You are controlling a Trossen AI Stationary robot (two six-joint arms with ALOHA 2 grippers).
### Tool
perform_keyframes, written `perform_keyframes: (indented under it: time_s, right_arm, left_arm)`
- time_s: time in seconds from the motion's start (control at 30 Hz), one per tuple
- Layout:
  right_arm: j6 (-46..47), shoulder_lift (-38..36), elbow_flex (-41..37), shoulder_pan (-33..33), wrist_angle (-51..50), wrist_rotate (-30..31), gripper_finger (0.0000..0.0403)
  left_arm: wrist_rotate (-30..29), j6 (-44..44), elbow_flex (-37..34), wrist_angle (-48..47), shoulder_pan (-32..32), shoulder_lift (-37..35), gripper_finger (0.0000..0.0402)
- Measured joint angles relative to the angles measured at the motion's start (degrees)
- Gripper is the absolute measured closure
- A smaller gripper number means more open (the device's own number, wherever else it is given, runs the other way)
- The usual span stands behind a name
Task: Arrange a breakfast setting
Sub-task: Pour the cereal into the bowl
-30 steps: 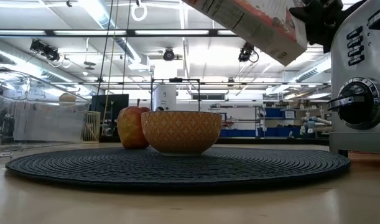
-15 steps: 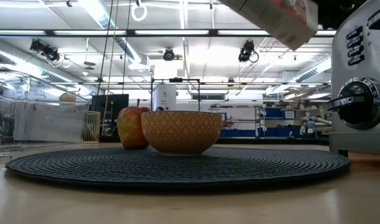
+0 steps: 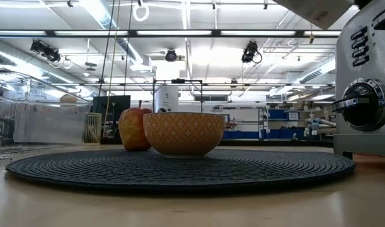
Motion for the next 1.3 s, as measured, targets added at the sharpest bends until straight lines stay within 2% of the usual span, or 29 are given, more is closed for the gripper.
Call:
perform_keyframes:
  time_s: [0.17,0.4,0.57,0.77,0.87,1.1,1.3]
  right_arm:
    - [-8.6,-7.3,0.0,0.0,-16.3,5.1,0.0161]
    - [-17.1,-13.6,0.1,0.0,-32.2,13.6,0.0161]
    - [-25.0,-16.4,0.0,0.0,-45.0,15.5,0.0161]
    - [-29.9,-16.6,1.4,0.0,-47.8,16.0,0.0161]
    - [-33.0,-15.4,2.3,0.0,-47.7,16.2,0.0162]
    - [-42.3,-9.7,4.1,1.5,-47.8,17.4,0.0162]
    - [-51.1,-4.4,5.2,5.2,-47.8,21.7,0.0162]
  left_arm:
    - [-1.7,0.0,0.0,1.7,0.0,0.0,0.0247]
    - [-1.8,1.8,0.0,2.4,0.0,0.0,0.0247]
    - [-1.9,2.2,0.0,1.7,-1.2,0.7,0.0247]
    - [-2.2,1.6,-3.9,2.0,-2.8,0.7,0.0247]
    - [-2.6,1.3,-7.4,5.0,-4.0,0.8,0.0247]
    - [-2.6,-0.6,-12.8,8.6,-6.1,0.8,0.0247]
    - [-2.6,-2.4,-15.8,9.6,-7.0,0.5,0.0247]
